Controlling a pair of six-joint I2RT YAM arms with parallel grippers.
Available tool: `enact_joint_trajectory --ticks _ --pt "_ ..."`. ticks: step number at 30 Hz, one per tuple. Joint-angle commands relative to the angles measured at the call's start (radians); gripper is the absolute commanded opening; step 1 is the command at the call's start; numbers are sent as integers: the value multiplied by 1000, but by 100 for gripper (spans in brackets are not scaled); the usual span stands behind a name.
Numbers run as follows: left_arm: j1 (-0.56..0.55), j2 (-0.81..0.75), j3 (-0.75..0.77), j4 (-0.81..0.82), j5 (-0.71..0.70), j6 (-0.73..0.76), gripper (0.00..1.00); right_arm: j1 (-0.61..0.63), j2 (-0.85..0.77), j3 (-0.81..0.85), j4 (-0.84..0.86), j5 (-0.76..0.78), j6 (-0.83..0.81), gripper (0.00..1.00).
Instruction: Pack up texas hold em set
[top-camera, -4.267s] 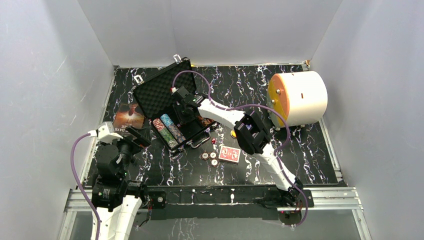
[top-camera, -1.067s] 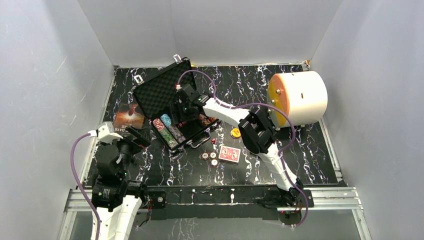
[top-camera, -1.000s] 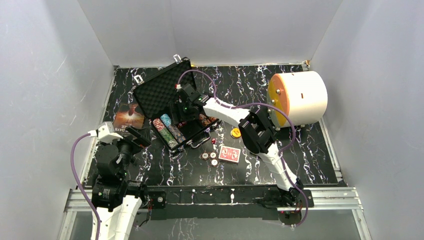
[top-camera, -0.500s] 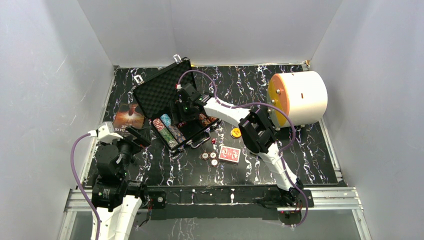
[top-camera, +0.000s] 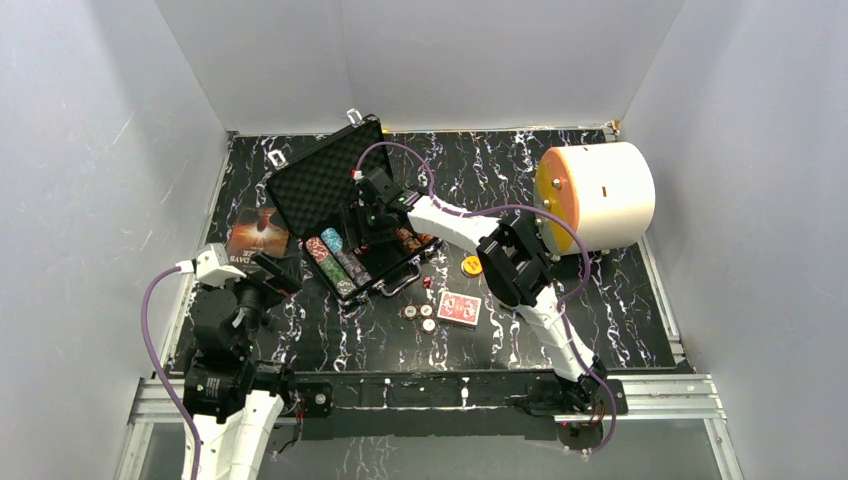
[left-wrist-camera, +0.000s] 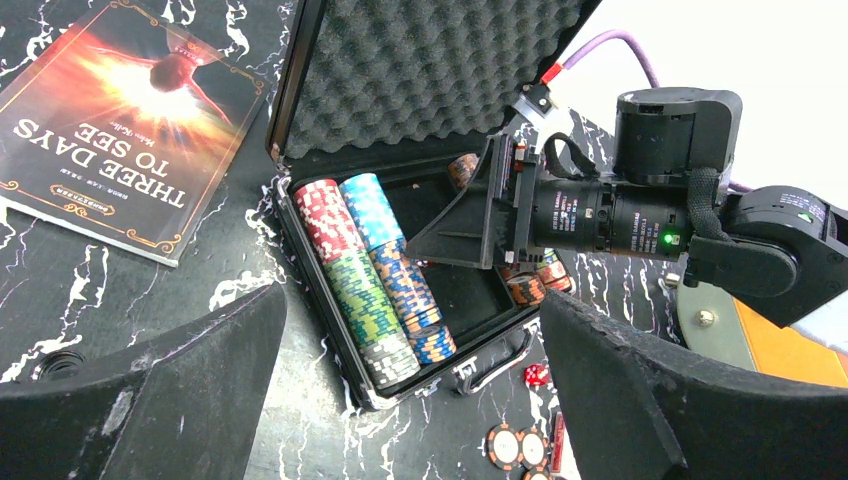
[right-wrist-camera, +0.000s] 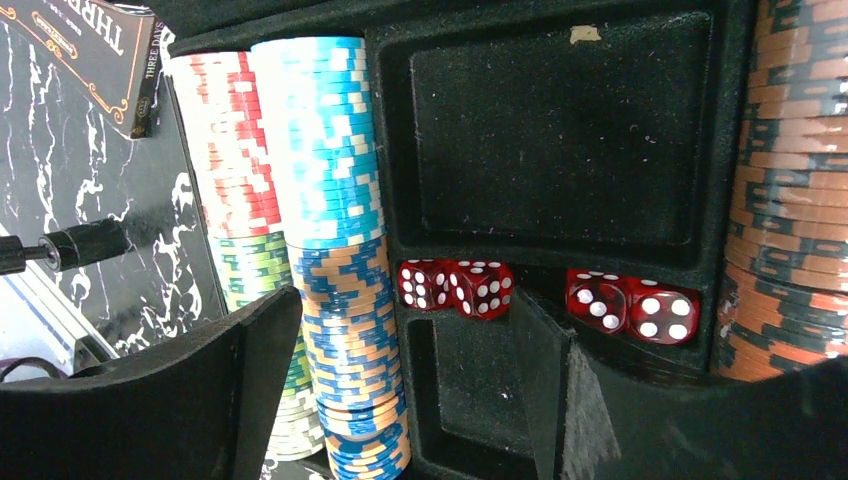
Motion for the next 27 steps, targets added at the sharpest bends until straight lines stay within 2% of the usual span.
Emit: enact_joint_trajectory --ticks 1,4,10,21,27 --pt "7 4 2 12 -11 14 98 -3 -38 15 15 20 -18 85" --pt "7 4 2 12 -11 14 98 -3 -44 13 25 0 -24 85" --pt "6 3 3 10 -12 15 98 -3 -45 -15 61 -30 -20 94" --pt "7 0 3 11 -10 15 98 -18 -28 -25 99 -109 15 95" --pt "7 -2 2 12 -11 15 98 -22 -24 -26 88 -89 12 96"
